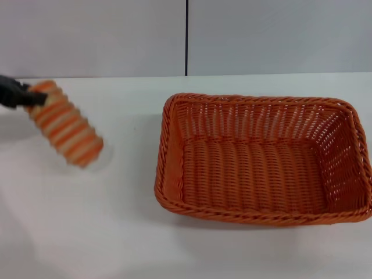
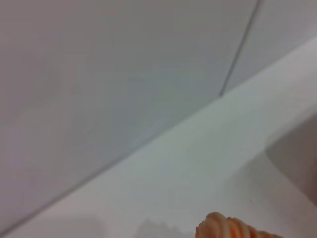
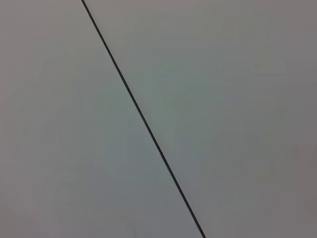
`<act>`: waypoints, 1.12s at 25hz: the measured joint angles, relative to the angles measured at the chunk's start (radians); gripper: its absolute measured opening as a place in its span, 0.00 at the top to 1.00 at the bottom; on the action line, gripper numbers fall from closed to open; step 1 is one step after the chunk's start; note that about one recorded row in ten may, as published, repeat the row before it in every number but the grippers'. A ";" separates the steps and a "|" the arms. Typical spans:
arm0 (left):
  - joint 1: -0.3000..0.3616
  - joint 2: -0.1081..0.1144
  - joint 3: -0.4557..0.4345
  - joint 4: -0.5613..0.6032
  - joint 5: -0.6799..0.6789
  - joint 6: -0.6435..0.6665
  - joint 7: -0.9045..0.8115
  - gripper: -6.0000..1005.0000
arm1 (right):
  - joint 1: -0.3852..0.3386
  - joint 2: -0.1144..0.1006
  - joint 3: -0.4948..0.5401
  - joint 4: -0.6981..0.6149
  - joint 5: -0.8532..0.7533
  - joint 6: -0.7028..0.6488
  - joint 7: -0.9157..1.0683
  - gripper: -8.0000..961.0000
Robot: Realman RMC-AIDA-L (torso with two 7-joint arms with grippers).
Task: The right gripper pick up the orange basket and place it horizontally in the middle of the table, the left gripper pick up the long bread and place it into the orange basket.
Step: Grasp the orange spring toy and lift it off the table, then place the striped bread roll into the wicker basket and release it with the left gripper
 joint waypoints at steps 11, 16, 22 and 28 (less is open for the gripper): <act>-0.122 -0.014 -0.011 0.168 -0.031 0.015 -0.158 0.76 | 0.024 -0.002 -0.006 -0.015 0.000 0.000 -0.012 0.38; -0.121 -0.033 0.046 0.174 -0.147 0.019 -0.247 0.78 | 0.027 -0.002 -0.007 -0.027 0.000 0.000 -0.014 0.38; 0.003 -0.039 0.300 0.196 -0.330 -0.121 -0.357 0.79 | 0.028 -0.002 -0.002 -0.041 0.000 0.005 -0.026 0.38; 0.134 -0.039 0.537 0.277 -0.444 -0.307 -0.428 0.80 | 0.031 -0.002 -0.002 -0.041 0.000 0.006 -0.026 0.38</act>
